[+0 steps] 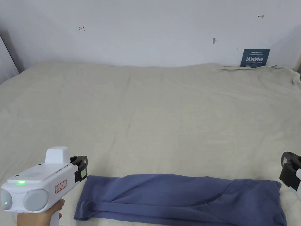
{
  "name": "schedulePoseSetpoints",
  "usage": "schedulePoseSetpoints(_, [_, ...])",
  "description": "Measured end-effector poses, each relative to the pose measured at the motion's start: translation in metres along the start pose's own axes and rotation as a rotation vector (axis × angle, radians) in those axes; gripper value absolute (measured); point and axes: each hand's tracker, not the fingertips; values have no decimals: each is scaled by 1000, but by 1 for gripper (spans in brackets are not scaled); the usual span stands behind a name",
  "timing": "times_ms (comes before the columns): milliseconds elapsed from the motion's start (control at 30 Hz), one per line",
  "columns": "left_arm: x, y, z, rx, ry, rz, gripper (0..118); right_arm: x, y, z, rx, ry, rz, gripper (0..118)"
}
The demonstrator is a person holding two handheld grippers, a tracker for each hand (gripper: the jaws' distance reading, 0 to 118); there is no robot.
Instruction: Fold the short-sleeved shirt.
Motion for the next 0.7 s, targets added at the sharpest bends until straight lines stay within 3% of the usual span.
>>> schedulePoseSetpoints(333, [-67, 3, -44, -281, -298, 172, 0, 1, 4, -1, -14, 6, 1, 0])
schedulePoseSetpoints(500, [-84, -9, -70, -404, -353, 219, 0, -1, 6, -4, -22, -3, 10, 0])
schedulePoseSetpoints(567, [-84, -13, -75, -416, -342, 233, 12, -2, 6, -5, -26, -6, 9, 0])
schedulePoseSetpoints(700, [-82, -23, -85, -444, -287, 233, 90, -2, 4, -10, -35, -6, 0, 0])
